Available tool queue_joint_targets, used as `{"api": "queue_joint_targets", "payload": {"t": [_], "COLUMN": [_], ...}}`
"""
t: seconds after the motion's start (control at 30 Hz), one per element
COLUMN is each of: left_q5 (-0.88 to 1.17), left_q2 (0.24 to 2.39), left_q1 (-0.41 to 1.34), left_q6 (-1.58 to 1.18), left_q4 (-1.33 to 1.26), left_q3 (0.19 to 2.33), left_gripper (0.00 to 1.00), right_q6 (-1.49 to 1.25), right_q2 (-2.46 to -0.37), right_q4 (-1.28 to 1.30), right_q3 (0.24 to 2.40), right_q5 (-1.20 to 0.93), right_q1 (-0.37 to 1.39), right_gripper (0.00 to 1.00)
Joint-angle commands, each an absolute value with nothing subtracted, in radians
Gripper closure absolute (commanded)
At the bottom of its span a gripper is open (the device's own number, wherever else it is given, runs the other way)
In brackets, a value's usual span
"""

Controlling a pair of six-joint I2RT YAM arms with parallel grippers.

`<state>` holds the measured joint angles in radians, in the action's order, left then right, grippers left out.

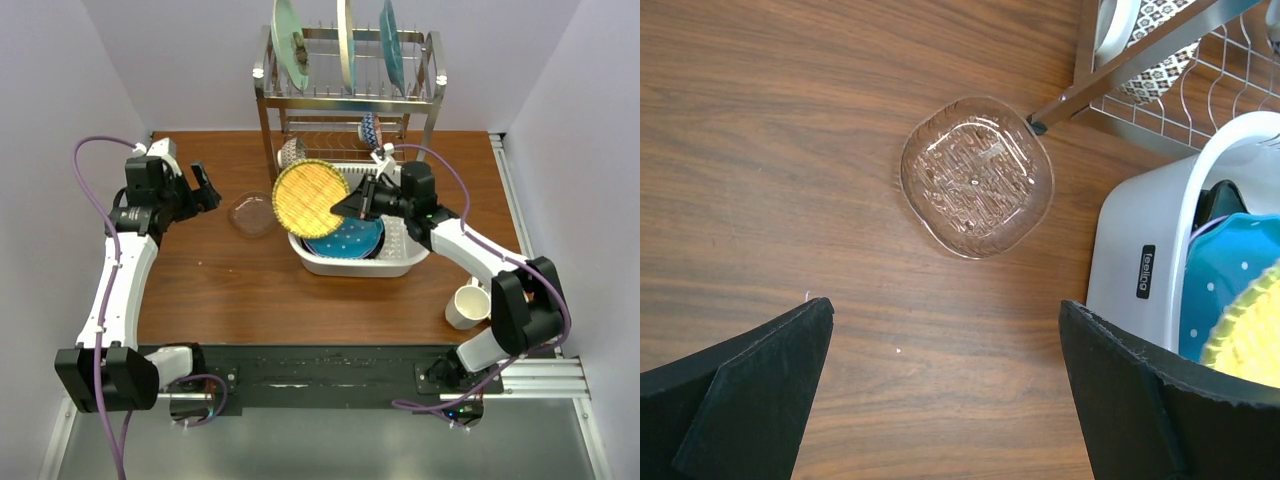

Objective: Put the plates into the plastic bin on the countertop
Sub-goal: Place the plate in the plastic bin.

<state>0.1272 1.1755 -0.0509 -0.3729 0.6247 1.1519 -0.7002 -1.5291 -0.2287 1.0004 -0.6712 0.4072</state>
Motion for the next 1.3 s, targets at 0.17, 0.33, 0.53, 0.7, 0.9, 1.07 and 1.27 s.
{"api": "queue_joint_targets", "payload": {"t": [0.17, 0.33, 0.53, 0.7, 0.9, 1.07, 1.27], "left_q5": [0.161, 0.169, 0.186, 0.193, 0.218, 0.27, 0.281], "left_q2": [1.193, 1.2, 1.212, 1.229, 1.23, 1.236, 1.243], "left_q1": [-0.048, -0.045, -0.041, -0.035, -0.034, -0.029, -0.02], "left_q6": [-0.342, -0.337, -0.328, -0.316, -0.324, -0.345, -0.347], "left_q4": [0.614, 0.615, 0.611, 0.617, 0.594, 0.545, 0.519], "left_q3": [1.155, 1.152, 1.154, 1.164, 1.137, 1.088, 1.062], "left_gripper": [0.0, 0.0, 0.0, 0.0, 0.0, 0.0, 0.0], "right_q6": [-0.644, -0.637, -0.617, -0.608, -0.575, -0.566, -0.542], "right_q2": [-1.408, -1.396, -1.396, -1.397, -1.393, -1.405, -1.384], "right_q4": [-0.169, -0.127, -0.086, -0.055, -0.003, 0.043, 0.097], "right_q3": [0.948, 0.936, 0.927, 0.917, 0.897, 0.893, 0.893], "right_q5": [-0.646, -0.618, -0.594, -0.572, -0.529, -0.509, -0.45], "right_q1": [0.333, 0.313, 0.304, 0.302, 0.302, 0.302, 0.301], "right_gripper": [1.0, 1.0, 1.0, 1.0, 1.0, 1.0, 1.0]}}
